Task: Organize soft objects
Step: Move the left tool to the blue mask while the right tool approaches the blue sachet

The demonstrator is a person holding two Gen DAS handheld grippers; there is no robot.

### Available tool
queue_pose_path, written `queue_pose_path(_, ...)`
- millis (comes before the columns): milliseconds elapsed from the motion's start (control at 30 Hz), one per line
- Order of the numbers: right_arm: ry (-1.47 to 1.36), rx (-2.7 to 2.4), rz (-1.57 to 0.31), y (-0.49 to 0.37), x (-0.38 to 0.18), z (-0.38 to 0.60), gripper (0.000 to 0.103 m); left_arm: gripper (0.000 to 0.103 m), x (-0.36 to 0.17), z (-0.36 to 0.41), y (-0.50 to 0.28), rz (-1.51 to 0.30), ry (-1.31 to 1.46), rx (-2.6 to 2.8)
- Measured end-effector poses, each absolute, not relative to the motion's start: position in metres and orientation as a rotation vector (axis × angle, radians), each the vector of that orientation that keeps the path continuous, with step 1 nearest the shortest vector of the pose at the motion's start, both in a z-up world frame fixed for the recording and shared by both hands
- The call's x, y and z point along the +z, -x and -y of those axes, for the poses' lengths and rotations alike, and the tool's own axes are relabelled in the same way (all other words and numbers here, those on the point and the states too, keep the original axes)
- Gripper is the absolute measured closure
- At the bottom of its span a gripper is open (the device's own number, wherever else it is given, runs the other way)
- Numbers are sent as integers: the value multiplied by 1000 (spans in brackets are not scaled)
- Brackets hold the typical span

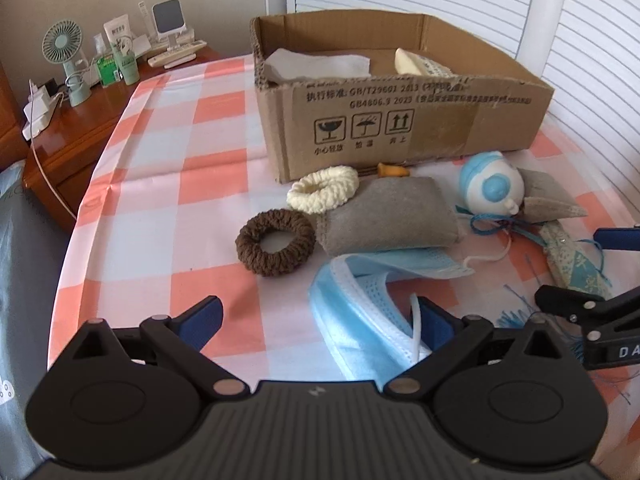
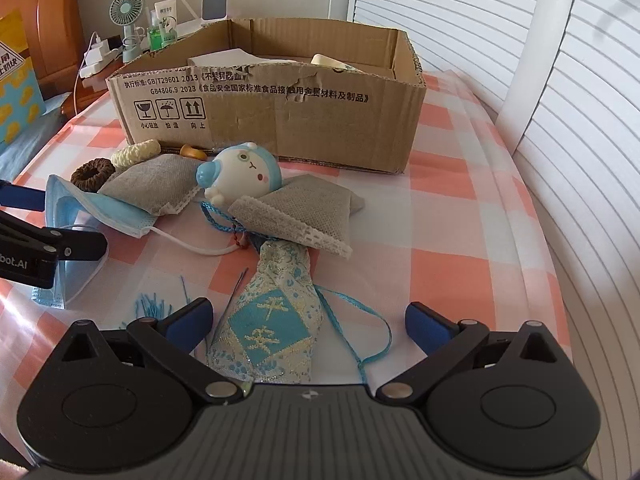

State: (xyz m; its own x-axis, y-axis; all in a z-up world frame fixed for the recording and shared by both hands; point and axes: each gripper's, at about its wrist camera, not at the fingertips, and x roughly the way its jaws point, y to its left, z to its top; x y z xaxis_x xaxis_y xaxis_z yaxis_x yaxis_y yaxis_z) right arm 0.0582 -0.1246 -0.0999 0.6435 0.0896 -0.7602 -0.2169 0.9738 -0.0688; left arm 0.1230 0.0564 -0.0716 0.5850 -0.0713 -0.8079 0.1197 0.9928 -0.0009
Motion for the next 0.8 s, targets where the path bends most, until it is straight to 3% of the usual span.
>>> queue_pose_path(800,159,179,-832,-55,-102,126,0,2,-69,-84,-97,-895,-27,-129)
